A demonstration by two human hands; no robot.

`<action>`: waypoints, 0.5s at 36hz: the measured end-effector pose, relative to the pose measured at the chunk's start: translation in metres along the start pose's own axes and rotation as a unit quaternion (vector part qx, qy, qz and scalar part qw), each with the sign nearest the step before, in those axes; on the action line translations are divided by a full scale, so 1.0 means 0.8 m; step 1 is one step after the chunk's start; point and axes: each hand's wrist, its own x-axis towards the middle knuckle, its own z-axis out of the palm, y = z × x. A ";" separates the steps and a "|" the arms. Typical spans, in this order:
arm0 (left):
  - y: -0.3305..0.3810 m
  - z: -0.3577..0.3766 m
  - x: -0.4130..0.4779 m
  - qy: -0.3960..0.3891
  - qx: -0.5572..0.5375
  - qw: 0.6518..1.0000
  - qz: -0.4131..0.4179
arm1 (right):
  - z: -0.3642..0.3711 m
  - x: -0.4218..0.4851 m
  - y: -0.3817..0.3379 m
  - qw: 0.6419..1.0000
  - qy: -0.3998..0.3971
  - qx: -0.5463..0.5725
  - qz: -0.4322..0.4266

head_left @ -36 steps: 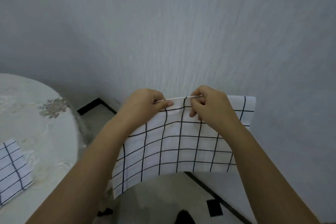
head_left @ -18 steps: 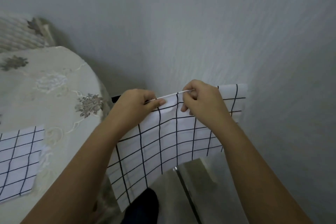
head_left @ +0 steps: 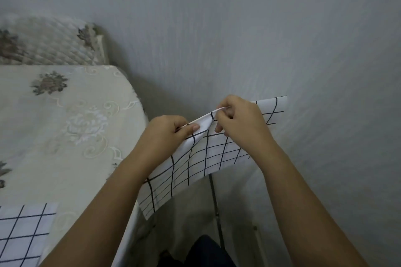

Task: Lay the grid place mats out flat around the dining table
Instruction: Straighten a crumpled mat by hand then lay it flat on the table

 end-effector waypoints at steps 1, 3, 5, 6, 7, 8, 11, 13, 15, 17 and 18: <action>-0.008 -0.002 0.010 0.002 0.001 1.000 -0.010 | 0.004 0.018 -0.003 1.000 -0.012 -0.002 -0.004; -0.025 -0.009 0.032 0.017 0.005 0.999 -0.034 | 0.015 0.059 -0.011 0.999 -0.037 -0.008 -0.021; -0.039 -0.017 0.052 0.037 0.008 0.997 -0.062 | 0.027 0.096 -0.020 0.997 -0.059 -0.019 -0.046; -0.047 -0.021 0.062 0.051 0.007 0.996 -0.077 | 0.034 0.116 -0.025 0.995 -0.072 -0.026 -0.062; -0.056 -0.024 0.073 0.066 0.004 0.994 -0.091 | 0.041 0.135 -0.031 0.993 -0.084 -0.033 -0.077; -0.065 -0.028 0.084 0.079 0.005 0.991 -0.106 | 0.047 0.154 -0.037 0.990 -0.096 -0.038 -0.093; -0.091 -0.041 0.118 0.126 -0.009 0.980 -0.152 | 0.067 0.218 -0.060 0.978 -0.142 -0.060 -0.140; -0.098 -0.045 0.130 0.132 -0.010 0.977 -0.169 | 0.073 0.238 -0.070 0.973 -0.150 -0.072 -0.157; -0.111 -0.052 0.144 0.159 -0.016 0.968 -0.196 | 0.087 0.270 -0.084 0.965 -0.176 -0.072 -0.183; -0.126 -0.060 0.154 0.180 -0.016 0.959 -0.220 | 0.105 0.297 -0.098 0.955 -0.199 -0.080 -0.207; -0.135 -0.063 0.157 0.188 -0.013 0.954 -0.232 | 0.117 0.308 -0.107 0.949 -0.209 -0.085 -0.221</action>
